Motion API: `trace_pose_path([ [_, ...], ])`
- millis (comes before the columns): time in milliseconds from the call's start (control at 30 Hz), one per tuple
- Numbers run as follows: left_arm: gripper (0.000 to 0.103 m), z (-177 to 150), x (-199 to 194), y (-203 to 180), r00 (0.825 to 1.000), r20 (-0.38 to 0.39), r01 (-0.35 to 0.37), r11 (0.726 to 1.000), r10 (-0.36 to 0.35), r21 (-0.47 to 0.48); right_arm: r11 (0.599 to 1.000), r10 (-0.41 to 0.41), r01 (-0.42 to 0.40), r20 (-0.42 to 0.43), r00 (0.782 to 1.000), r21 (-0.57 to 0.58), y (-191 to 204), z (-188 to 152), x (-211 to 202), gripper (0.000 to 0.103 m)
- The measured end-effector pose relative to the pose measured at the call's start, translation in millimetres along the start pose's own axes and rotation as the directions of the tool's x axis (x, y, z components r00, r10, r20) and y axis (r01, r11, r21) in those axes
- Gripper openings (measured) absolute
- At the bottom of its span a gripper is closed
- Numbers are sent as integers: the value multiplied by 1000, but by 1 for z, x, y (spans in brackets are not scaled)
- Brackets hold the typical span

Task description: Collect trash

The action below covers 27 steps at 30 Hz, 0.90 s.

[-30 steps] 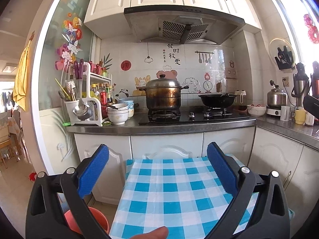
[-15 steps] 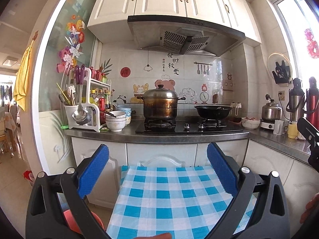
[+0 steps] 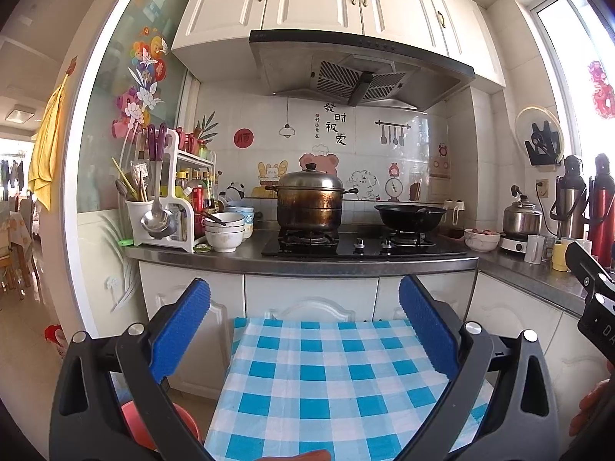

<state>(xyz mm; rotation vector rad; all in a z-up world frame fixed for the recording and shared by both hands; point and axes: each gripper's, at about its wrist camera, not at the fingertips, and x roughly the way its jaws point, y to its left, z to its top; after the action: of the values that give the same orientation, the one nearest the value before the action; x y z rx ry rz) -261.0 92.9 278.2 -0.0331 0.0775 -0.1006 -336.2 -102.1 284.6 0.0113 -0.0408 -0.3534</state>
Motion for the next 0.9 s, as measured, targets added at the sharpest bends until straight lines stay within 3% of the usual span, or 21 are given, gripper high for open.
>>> trace_pose_path([
  [900, 99, -18, 24, -10, 998, -62, 3, 1000, -2, 16, 1000, 13, -12, -72, 997, 16, -3, -21, 22, 98],
])
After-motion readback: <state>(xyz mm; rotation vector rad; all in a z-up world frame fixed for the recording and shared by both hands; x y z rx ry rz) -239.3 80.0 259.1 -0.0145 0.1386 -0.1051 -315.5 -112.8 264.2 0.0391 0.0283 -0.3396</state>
